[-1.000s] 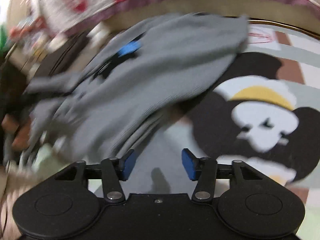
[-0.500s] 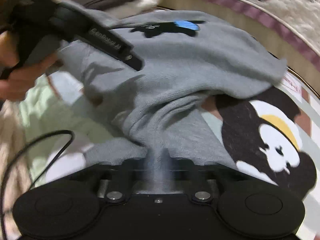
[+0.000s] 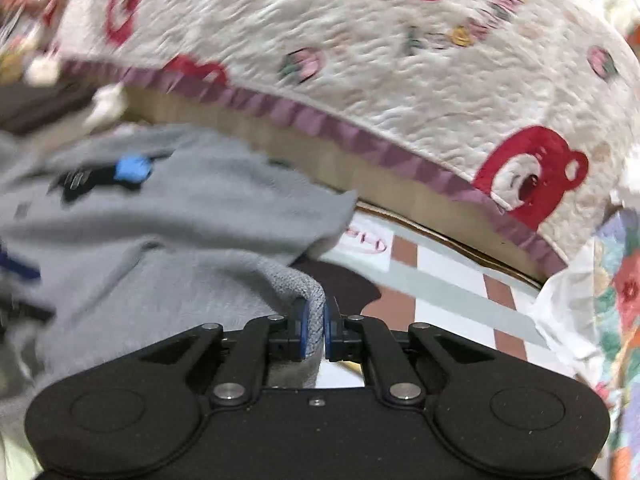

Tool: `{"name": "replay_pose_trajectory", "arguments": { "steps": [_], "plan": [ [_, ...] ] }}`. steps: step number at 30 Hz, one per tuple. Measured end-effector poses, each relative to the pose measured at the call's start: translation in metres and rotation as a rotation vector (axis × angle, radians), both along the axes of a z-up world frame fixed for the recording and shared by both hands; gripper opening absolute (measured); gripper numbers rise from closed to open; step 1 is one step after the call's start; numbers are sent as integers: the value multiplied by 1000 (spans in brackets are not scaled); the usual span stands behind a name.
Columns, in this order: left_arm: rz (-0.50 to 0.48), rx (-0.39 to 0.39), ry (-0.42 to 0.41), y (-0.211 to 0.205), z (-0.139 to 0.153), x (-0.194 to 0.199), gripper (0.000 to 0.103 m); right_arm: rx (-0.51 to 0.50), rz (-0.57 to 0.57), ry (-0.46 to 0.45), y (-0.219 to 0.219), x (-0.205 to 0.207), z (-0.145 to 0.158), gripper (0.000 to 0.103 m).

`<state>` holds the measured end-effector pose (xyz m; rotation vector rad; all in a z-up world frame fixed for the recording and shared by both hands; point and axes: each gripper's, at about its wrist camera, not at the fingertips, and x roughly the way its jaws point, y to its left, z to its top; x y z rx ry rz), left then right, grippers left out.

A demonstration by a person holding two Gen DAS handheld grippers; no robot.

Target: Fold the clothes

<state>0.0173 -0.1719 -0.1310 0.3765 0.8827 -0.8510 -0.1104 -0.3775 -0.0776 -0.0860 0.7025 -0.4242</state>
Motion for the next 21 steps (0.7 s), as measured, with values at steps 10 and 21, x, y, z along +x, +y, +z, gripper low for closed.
{"name": "replay_pose_trajectory", "arguments": {
  "steps": [10,21],
  "plan": [
    [-96,40,-89,-27,-11,5,53,117,-101,-55,-61,76,-35,1],
    [-21,243,-167,-27,-37,11,13,539,78,-6,-15,38,-40,58]
  ]
}}
